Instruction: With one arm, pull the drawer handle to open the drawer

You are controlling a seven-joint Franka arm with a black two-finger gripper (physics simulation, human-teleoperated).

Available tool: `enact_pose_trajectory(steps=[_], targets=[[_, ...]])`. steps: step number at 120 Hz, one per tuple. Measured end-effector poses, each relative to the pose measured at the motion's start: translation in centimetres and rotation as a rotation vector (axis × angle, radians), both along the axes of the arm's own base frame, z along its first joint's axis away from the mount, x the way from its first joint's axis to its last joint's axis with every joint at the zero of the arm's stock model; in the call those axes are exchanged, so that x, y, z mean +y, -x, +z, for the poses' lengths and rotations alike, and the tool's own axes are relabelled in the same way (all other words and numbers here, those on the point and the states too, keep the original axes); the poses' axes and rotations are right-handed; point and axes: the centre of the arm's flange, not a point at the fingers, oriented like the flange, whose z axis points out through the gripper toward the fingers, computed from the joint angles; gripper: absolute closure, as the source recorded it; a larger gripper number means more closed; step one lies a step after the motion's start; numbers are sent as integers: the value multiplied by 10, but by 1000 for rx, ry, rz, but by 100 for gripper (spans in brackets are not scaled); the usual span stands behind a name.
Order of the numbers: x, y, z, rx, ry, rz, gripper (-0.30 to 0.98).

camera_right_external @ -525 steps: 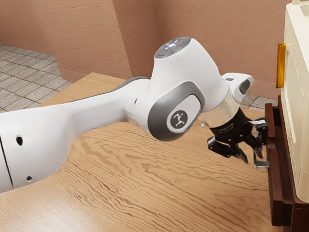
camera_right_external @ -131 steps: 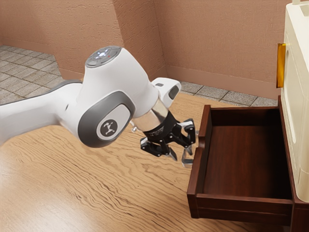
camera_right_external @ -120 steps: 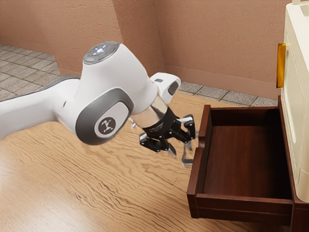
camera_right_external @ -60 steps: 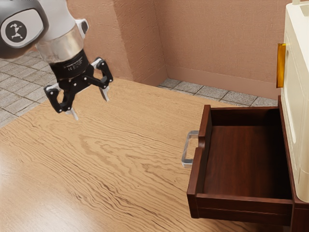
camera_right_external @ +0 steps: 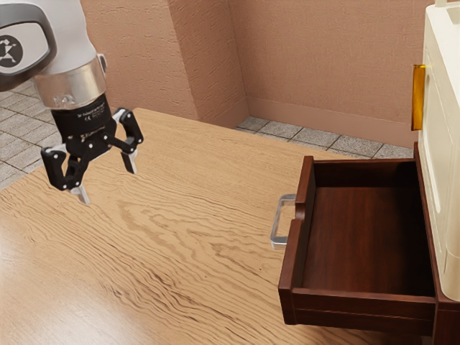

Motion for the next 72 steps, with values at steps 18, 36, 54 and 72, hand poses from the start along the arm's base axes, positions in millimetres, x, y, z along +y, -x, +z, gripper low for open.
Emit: enact_pose_trajectory(steps=[18, 36, 54, 72], targets=[[-1, 2, 0, 3, 0, 25, 0], [-1, 4, -1, 7, 0, 46, 0], [0, 7, -1, 7, -1, 63, 0], [0, 7, -1, 7, -1, 76, 0]])
